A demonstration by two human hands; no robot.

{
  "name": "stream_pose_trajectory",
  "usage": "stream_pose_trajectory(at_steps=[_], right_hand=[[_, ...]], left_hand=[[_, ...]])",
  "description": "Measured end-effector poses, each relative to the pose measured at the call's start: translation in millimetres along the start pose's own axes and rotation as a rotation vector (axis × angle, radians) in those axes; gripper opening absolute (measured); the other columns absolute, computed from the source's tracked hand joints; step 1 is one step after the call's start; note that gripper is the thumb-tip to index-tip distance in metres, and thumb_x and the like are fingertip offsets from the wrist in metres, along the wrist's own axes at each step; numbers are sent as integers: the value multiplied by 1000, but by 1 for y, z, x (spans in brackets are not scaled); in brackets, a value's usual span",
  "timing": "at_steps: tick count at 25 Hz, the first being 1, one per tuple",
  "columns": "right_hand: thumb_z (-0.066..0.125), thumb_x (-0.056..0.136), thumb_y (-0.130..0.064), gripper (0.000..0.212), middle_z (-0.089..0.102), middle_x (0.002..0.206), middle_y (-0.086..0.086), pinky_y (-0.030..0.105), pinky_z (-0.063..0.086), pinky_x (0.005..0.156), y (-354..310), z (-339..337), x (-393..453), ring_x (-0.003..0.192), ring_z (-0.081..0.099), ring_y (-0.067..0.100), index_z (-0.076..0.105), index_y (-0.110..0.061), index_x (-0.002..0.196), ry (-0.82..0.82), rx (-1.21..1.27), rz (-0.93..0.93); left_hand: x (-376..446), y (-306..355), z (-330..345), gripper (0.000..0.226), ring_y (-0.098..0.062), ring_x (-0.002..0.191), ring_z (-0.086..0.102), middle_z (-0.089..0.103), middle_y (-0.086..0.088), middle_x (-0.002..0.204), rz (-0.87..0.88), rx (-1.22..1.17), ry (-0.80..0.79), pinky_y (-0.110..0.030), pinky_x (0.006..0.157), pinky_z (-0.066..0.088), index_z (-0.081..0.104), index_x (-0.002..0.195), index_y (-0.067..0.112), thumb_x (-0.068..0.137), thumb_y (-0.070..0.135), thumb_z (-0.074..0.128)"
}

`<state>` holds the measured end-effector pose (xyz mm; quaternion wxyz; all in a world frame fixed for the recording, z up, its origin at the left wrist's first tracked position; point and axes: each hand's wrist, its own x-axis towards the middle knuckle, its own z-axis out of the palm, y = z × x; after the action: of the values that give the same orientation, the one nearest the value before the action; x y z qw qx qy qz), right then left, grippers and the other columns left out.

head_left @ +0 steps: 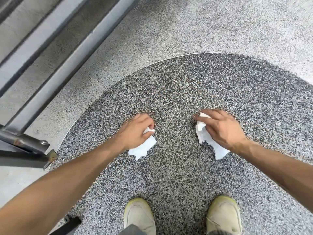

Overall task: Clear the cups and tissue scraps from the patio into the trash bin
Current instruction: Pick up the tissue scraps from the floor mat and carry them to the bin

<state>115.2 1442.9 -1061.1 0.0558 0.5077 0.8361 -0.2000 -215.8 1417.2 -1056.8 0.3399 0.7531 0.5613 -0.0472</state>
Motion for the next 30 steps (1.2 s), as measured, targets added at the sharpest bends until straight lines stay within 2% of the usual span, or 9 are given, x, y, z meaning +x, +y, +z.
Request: stream_pose_trajectory(at_steps=[4, 10, 12, 14, 18, 20, 22, 25, 30], right_hand=[[32, 95, -45, 46, -7, 162, -5, 60, 1, 109, 9, 26, -27, 149, -4, 30, 21, -55, 139, -171, -68, 47], [33, 85, -66, 84, -28, 158, -2, 59, -10, 109, 7, 42, -46, 145, -19, 30, -25, -49, 144, -318, -175, 2], [53, 81, -50, 104, -39, 154, -3, 60, -13, 106, 12, 41, -51, 143, -25, 31, -33, -46, 141, -396, -202, -17], [52, 78, -1, 117, -46, 149, -3, 58, -11, 107, 15, 38, -52, 144, -24, 33, -38, -44, 138, -428, -255, -23], [31, 64, 24, 119, -23, 160, 2, 47, 29, 112, 10, 32, -55, 145, 11, 29, -25, -41, 145, -385, -280, -59], [48, 76, 18, 110, -1, 161, 1, 39, 45, 103, 12, 30, -58, 138, 29, 22, -9, -39, 150, -353, -240, -38], [49, 91, 2, 77, 20, 158, 5, 45, 46, 104, 13, 24, -55, 135, 38, 26, 19, -33, 152, -317, -159, -8], [43, 98, -13, 37, 54, 135, 11, 46, 49, 96, 10, 18, -49, 116, 53, 28, 53, -23, 132, -257, -79, 52], [45, 98, -18, 26, 49, 106, -6, 27, 49, 78, -10, 10, -27, 88, 45, 9, 51, -25, 122, -114, 10, 101]], left_hand=[[-24, -7, 18, 16, -20, 146, 7, 13, 14, 160, 24, 22, -77, -49, 117, 4, 55, 87, 34, 83, 31, 70], [-38, -5, 39, 23, -25, 144, 21, 5, 6, 162, 41, 347, -117, -50, 116, 20, 53, 104, 31, 87, 42, 62], [-44, -11, 40, 46, -26, 145, 18, 3, 4, 161, 75, 400, -156, -53, 115, 22, 50, 119, 31, 83, 57, 58], [-52, -20, 44, 65, -27, 148, 8, -7, 4, 161, 141, 511, -203, -53, 116, 18, 37, 136, 32, 81, 63, 54], [-67, -30, 46, 76, -26, 147, 10, -16, -1, 161, 120, 588, -295, -51, 116, 23, 8, 148, 33, 90, 39, 56], [-74, -29, 45, 82, -23, 133, 36, 7, -6, 160, 115, 541, -279, -43, 98, 51, 19, 145, 31, 83, -3, 60], [-79, -27, 48, 83, -14, 103, 53, 29, -7, 144, 38, 452, -306, -27, 72, 57, 31, 137, 29, 74, -22, 51], [-82, -23, 49, 52, -3, 68, 46, 46, -1, 117, -107, 279, -255, -21, 55, 48, 41, 126, 28, 88, -8, 47], [-58, -12, 29, 29, -12, 79, 48, 53, -2, 117, -29, 121, -21, -34, 72, 54, 60, 118, 27, 96, 11, 49]])
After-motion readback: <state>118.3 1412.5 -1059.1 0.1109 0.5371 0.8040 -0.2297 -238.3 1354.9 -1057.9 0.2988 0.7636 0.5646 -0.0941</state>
